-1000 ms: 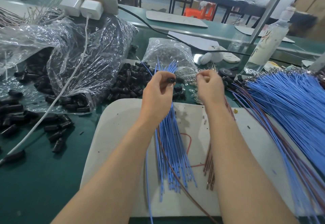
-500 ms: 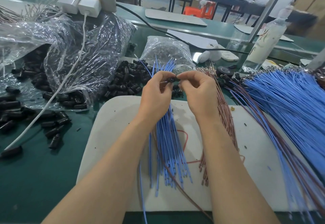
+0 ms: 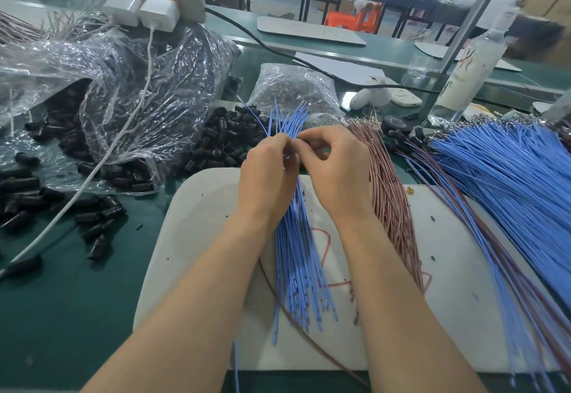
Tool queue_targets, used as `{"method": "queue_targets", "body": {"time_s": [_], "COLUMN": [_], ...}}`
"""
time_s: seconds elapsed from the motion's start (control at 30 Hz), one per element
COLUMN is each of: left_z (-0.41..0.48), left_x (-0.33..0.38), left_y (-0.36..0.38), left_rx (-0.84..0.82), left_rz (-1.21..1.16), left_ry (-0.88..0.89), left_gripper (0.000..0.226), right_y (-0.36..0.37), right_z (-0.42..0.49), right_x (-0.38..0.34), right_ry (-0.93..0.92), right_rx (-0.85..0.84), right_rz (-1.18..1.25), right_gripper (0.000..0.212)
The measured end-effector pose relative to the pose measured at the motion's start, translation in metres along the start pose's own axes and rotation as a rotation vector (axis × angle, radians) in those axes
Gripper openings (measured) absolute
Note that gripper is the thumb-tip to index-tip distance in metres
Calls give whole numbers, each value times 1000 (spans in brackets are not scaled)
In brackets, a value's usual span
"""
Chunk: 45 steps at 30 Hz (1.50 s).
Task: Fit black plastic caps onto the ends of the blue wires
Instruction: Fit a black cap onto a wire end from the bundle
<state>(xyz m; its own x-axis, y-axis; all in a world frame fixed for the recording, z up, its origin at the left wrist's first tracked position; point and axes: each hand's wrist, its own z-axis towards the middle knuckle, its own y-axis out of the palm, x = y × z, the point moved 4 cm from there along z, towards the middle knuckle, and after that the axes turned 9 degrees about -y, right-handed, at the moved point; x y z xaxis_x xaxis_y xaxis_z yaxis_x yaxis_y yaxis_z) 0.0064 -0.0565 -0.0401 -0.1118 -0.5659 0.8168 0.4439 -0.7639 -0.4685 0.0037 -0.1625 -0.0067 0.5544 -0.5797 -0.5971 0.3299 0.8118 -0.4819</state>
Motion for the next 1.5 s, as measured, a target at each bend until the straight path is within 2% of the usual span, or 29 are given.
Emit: {"method": "queue_targets", "body": {"time_s": [0.2, 0.37, 0.57, 1.13, 1.37, 1.5], "left_z": [0, 2, 1, 2, -1, -1], "left_x": [3, -3, -2, 1, 4, 5], "left_y": [-2, -4, -3, -3, -2, -1], "left_rx": [30, 51, 56, 33, 31, -58], "left_rz": [0, -107, -165, -55, 92, 61], "left_ry": [18, -33, -2, -2, 21, 32], "left_gripper": [16, 10, 10, 15, 21, 23], "right_y": [0, -10, -18, -21, -18, -21], "right_z": [2, 6, 6, 6, 7, 8], "right_x": [2, 10, 9, 0, -4, 6], "right_ry": [77, 154, 174, 12, -32, 14], "right_rx": [-89, -99, -101, -152, -124, -108], "right_rz": [99, 229, 375, 62, -82, -67], "right_gripper": [14, 21, 14, 8, 11, 11]}}
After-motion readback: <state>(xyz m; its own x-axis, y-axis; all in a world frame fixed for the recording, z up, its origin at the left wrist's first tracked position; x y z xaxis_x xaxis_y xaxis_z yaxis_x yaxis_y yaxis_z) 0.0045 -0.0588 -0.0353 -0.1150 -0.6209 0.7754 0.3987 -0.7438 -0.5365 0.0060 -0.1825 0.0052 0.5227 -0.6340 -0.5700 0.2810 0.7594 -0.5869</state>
